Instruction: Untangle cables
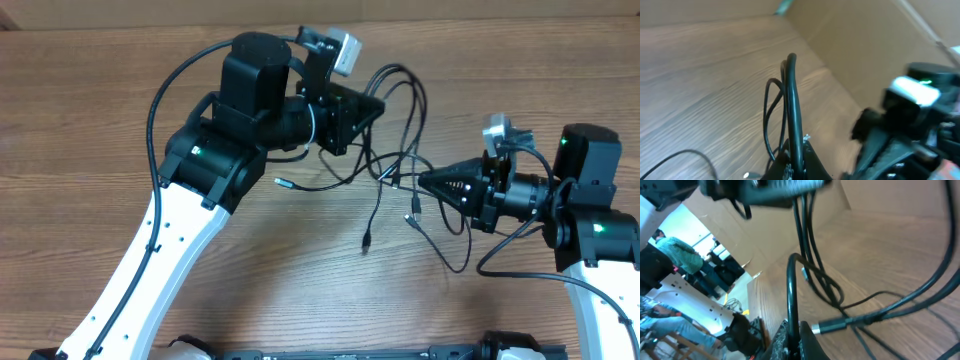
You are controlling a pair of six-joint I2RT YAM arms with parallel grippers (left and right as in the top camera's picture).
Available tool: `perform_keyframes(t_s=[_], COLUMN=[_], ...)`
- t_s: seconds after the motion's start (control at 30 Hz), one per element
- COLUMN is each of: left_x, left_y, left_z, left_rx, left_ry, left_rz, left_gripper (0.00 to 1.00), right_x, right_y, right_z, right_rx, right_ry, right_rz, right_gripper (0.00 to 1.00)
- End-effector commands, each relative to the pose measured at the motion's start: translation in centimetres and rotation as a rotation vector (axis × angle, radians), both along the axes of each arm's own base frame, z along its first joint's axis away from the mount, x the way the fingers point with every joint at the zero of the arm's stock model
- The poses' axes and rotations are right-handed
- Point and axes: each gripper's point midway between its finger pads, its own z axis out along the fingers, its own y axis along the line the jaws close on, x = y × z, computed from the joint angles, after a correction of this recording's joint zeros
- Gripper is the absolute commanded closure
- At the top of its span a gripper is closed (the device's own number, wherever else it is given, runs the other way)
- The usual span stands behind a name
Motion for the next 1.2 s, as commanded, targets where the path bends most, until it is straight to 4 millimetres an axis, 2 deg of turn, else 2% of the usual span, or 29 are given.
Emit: perform_keyframes(t_s=[0.0, 0.2, 0.43, 0.6, 0.8, 1.0, 1.17], left_x=[1.1, 0.2, -0.6, 0.0, 0.9, 1.7, 2.2], left_y=[1.4, 2.8, 3.3, 4.7, 6.6, 9.1, 10.3], left_z=[-0.7, -3.6, -4.8, -5.9, -6.6, -7.1, -7.3], left_rx=[0.072, 0.169, 0.217, 0.285, 0.3, 0.289, 0.283], left_ry=[-0.028, 0.077, 0.12, 0.129, 0.188, 0.257, 0.28], left_rz=[0.081, 0.119, 0.106, 0.183, 0.288, 0.374, 0.409], left_gripper=[0.96, 0.96, 0.96, 0.96, 0.96, 0.96, 0.96], right_x=[0.3, 1.4, 3.6, 3.9, 4.8, 6.4, 7.2], right_y=[0.1, -0.1, -0.8, -0.9, -1.4, -3.0, -5.4], right_z=[1.0, 2.8, 3.9, 4.4, 4.1, 3.8, 3.7], right_rx=[0.031, 0.067, 0.057, 0.072, 0.071, 0.096, 0.13], right_ry=[0.038, 0.035, -0.011, -0.006, 0.031, 0.124, 0.188], right_rz=[-0.005, -0.031, -0.137, -0.15, -0.216, -0.341, -0.431], right_gripper=[0.96, 0.96, 0.96, 0.96, 0.96, 0.96, 0.96])
